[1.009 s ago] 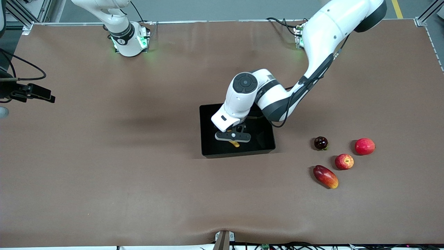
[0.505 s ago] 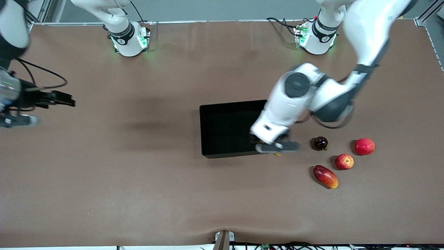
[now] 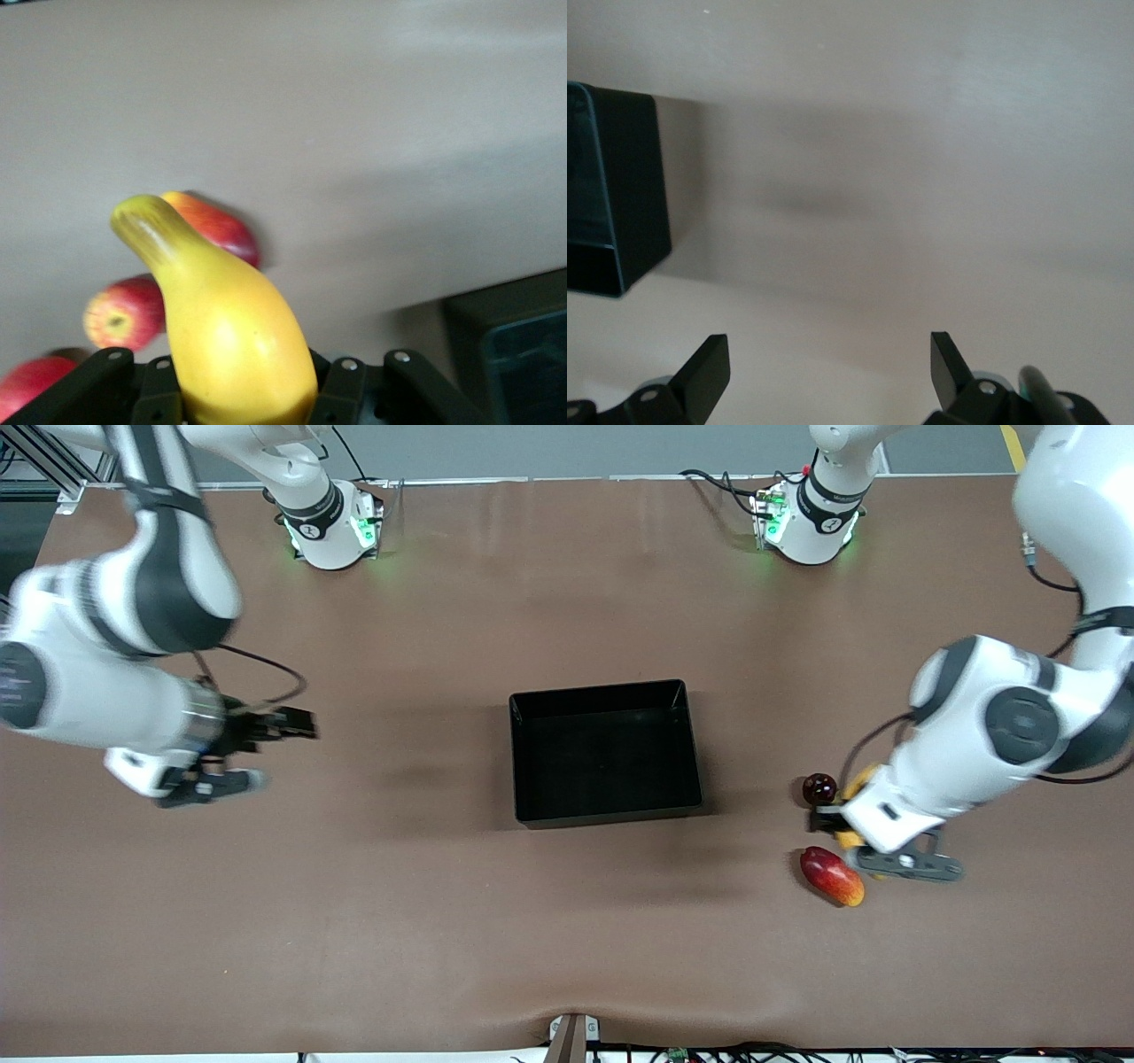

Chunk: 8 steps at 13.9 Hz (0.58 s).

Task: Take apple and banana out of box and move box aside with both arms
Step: 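Lift the banana out with the left gripper while the right gripper reaches the tray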

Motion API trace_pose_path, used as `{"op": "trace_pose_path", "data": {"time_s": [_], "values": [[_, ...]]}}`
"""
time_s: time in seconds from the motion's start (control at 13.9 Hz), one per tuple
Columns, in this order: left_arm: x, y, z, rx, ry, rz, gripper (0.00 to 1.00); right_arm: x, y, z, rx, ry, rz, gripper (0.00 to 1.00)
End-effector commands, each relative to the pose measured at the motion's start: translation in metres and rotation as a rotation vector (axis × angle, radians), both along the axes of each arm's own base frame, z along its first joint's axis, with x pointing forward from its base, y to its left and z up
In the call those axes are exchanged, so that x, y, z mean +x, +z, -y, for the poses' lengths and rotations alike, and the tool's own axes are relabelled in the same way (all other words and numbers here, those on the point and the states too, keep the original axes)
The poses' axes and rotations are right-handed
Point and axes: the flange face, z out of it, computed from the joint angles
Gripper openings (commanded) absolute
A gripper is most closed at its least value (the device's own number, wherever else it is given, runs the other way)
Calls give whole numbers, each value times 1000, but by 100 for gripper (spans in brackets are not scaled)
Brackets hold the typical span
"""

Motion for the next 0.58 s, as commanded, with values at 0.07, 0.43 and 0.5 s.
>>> {"op": "trace_pose_path", "data": {"time_s": [0.07,0.43,0.5], "values": [[8,-25,-67,31,-66,-29,0,-9,-43,-83,34,-102,-8,100],[27,-92,-187,115,-246,45,0,-31,-105,-207,37,-212,80,100],[31,-108,-210,136,-308,70,0,-35,-121,-225,40,-225,99,100]]}}
